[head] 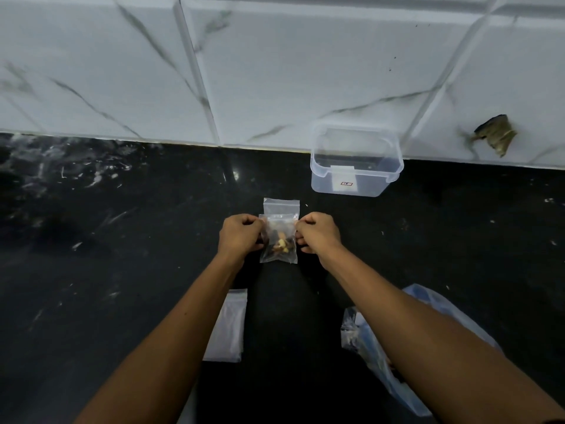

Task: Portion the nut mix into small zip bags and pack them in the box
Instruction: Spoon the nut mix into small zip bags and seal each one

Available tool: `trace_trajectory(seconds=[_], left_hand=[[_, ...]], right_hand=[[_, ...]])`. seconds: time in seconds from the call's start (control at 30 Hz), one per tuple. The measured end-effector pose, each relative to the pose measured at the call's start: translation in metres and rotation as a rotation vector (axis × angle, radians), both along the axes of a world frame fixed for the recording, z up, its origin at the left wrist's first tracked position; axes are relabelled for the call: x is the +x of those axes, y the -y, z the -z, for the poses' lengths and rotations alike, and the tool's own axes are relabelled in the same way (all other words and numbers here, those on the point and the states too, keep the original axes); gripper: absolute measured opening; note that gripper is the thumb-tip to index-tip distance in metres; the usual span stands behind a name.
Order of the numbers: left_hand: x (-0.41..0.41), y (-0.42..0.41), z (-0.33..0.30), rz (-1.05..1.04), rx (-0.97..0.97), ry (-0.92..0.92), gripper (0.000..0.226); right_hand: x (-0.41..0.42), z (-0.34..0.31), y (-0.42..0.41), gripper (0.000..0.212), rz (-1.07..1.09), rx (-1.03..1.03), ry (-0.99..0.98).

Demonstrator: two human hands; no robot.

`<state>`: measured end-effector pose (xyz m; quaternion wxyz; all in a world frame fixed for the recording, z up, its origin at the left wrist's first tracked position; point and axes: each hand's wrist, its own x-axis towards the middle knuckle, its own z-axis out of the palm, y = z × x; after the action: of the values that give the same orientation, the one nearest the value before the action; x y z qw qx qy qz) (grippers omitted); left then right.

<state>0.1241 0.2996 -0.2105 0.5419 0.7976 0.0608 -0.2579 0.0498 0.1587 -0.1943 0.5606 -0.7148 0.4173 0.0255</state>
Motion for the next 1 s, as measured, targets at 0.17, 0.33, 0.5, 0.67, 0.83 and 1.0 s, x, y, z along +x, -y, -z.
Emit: trace_trajectory(seconds=[0.17, 0.33, 0.5, 0.67, 0.83, 1.0], left_hand=[[-0.004, -0.017, -0.014, 0.009, -0.019, 0.053, 0.011], [-0.027, -0.073, -0.041, 0.070, 0.150, 0.254, 0.014], [-0.086, -0.131, -0.037, 0.153, 0.535, 0.354, 0.010], [-0.138, -0.147, -0.016, 0.218, 0.678, 0.290, 0.024], [-0.149, -0.139, -0.016, 0.198, 0.681, 0.314, 0.037], [-0.149, -0.138, -0.013, 0.198, 0.677, 0.317, 0.041]], right_hand=[[-0.008, -0.009, 0.000, 0.008, -0.024, -0.067, -0.007], [-0.027, -0.028, -0.018, 0.012, -0.105, -0.232, -0.012], [-0.052, -0.018, -0.075, 0.022, -0.395, -0.183, -0.119], [-0.064, -0.001, -0.116, 0.011, -0.540, -0.300, -0.114], [-0.062, 0.003, -0.126, 0.019, -0.528, -0.342, -0.119], [-0.059, 0.003, -0.129, 0.018, -0.526, -0.381, -0.092]])
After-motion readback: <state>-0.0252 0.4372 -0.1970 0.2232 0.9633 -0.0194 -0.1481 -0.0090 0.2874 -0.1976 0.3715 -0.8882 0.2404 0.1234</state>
